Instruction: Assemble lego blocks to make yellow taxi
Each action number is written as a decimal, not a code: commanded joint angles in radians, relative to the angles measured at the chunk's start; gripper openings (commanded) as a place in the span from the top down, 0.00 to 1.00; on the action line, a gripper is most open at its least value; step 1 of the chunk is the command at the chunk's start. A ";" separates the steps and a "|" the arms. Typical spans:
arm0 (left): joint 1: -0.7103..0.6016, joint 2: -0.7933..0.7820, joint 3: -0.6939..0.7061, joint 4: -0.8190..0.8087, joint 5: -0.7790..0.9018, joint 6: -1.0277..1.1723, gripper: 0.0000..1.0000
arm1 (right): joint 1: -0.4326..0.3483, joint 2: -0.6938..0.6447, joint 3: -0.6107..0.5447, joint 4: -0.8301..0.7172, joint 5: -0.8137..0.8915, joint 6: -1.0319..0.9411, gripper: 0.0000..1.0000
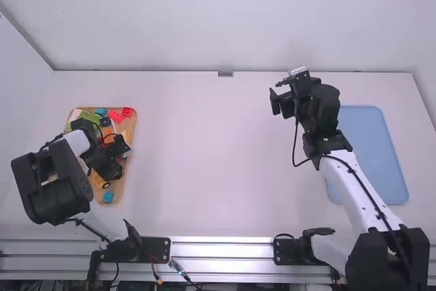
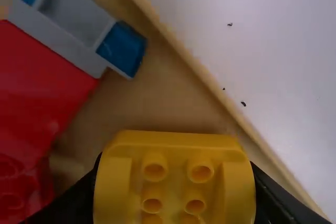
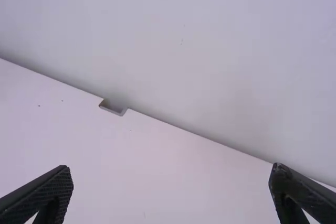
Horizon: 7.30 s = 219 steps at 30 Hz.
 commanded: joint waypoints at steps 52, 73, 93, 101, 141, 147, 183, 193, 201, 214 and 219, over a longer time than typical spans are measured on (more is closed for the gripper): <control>-1.201 0.257 0.405 -0.045 0.034 -0.384 0.69 | 0.000 0.006 0.031 -0.132 -0.004 -0.009 0.01; -1.201 0.257 0.403 -0.135 0.113 -0.491 0.36 | 0.001 0.006 0.031 -0.133 -0.005 -0.009 0.01; -1.199 0.254 0.580 -0.307 0.058 -0.445 0.01 | 0.003 0.006 0.031 -0.132 -0.005 -0.009 0.01; -1.073 0.253 0.799 -0.449 0.013 -0.658 0.01 | 0.000 0.006 0.031 -0.132 -0.003 -0.009 0.01; -0.027 -0.028 0.291 -0.323 -0.343 -1.659 0.00 | 0.003 0.006 0.031 -0.096 -0.006 -0.058 0.01; 0.097 -0.028 0.195 -0.156 -0.092 -1.505 0.34 | 0.003 0.006 0.031 -0.095 -0.005 -0.058 0.01; 0.115 -0.028 -0.028 0.150 -0.065 -1.388 0.52 | 0.003 0.006 0.031 -0.095 -0.006 -0.050 0.01; 0.117 -0.028 -0.079 0.245 -0.074 -1.437 0.56 | 0.003 0.006 0.031 -0.098 -0.006 -0.051 0.01; 0.121 -0.028 -0.128 0.317 -0.085 -1.430 0.51 | 0.003 0.006 0.031 -0.097 -0.006 -0.050 0.01; 0.116 -0.042 -0.068 0.246 -0.036 -1.382 0.90 | 0.065 0.006 0.031 -0.066 -0.058 -0.065 0.01; 0.097 -0.117 -0.059 0.201 -0.024 -1.380 0.92 | 0.097 0.012 0.031 -0.031 -0.058 -0.021 0.01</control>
